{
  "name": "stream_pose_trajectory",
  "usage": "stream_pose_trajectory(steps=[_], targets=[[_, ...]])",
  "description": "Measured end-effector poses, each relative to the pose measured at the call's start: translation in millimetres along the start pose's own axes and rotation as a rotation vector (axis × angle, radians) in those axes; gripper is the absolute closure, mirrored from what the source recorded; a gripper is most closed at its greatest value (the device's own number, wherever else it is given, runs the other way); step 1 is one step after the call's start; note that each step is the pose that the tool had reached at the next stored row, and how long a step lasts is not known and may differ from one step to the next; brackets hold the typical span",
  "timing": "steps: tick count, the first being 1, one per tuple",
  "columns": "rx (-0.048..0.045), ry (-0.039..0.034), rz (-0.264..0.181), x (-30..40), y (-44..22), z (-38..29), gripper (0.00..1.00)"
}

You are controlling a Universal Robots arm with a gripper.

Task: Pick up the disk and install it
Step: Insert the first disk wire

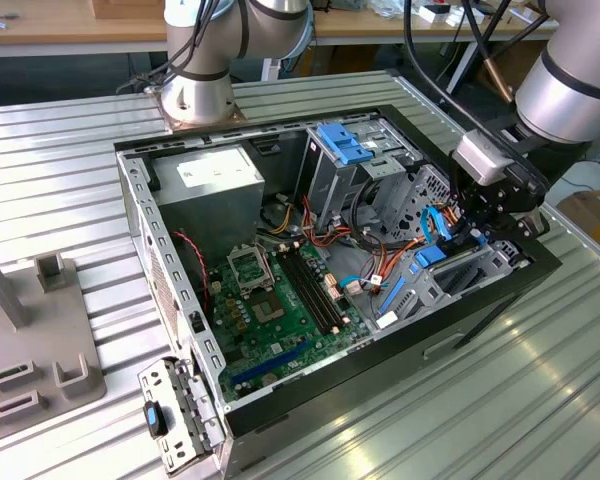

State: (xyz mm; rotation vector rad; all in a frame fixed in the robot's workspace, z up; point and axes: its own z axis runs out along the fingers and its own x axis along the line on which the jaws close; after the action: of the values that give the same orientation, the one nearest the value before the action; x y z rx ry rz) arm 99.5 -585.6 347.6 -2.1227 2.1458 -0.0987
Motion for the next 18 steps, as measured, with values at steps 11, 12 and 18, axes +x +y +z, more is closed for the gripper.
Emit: stream_pose_trajectory(steps=[11, 12, 18], targets=[[0.0002, -0.0086, 0.007, -0.9, -0.5, 0.5, 0.83], [0.0002, -0.0084, 0.008, -0.9, -0.5, 0.5, 0.83], [0.0003, -0.0086, 0.009, -0.9, -0.3, 1.7, 0.83]])
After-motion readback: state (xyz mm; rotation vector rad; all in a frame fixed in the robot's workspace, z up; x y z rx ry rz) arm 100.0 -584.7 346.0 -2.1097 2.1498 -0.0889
